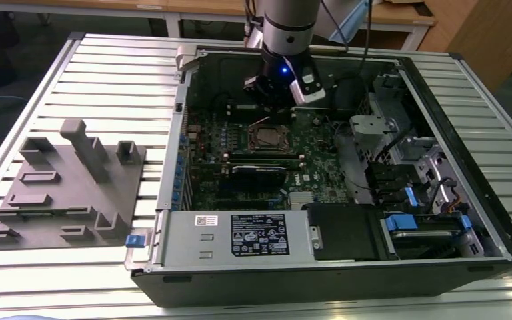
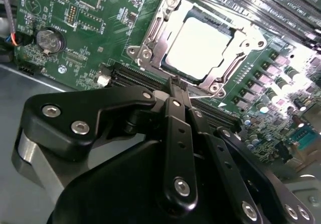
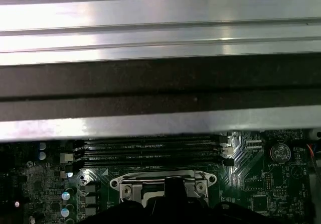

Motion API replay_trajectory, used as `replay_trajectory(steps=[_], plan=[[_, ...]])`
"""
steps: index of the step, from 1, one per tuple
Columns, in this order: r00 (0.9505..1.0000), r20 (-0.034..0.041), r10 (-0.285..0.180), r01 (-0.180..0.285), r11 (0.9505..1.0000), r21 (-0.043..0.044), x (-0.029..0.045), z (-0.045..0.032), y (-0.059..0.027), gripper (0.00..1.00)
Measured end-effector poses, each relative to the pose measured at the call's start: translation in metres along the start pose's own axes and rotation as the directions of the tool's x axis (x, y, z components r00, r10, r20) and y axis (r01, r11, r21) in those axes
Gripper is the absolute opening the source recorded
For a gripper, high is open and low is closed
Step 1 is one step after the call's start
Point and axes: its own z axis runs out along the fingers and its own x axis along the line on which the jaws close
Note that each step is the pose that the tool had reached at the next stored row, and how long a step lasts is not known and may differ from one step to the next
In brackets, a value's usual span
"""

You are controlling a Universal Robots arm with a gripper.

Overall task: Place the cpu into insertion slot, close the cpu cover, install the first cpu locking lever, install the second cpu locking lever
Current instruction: 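Install the first cpu locking lever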

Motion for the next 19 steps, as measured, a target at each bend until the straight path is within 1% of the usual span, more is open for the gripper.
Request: replay_trajectory(steps=[1,2,5,8,9,11,12,14,19], plan=[[1.0,0.0,0.001,-0.001,1.0,-0.0012,0.0005,0.0001,-0.0008,0.11],[1.0,-0.0005,0.001,-0.001,1.0,-0.0059,0.0007,0.0,-0.0017,0.11],[1.0,-0.0026,0.002,-0.002,0.9992,-0.0401,0.0005,-0.0002,-0.0046,0.11],[1.0,-0.0052,0.003,-0.003,0.997,-0.077,0.0004,-0.0005,-0.0075,0.11],[1.0,-0.0058,0.003,-0.004,0.9962,-0.0873,0.0003,-0.0006,-0.0085,0.11],[1.0,-0.0068,0.003,-0.004,0.9949,-0.1012,0.0002,-0.0008,-0.0104,0.11],[1.0,-0.0071,0.004,-0.004,0.9944,-0.1055,0.0003,-0.0008,-0.0113,0.11],[1.0,-0.0075,0.004,-0.004,0.9938,-0.1114,0.0003,-0.001,-0.0131,0.11],[1.0,-0.0079,0.004,-0.005,0.993,-0.1184,0.0023,-0.0012,-0.0176,0.11]])
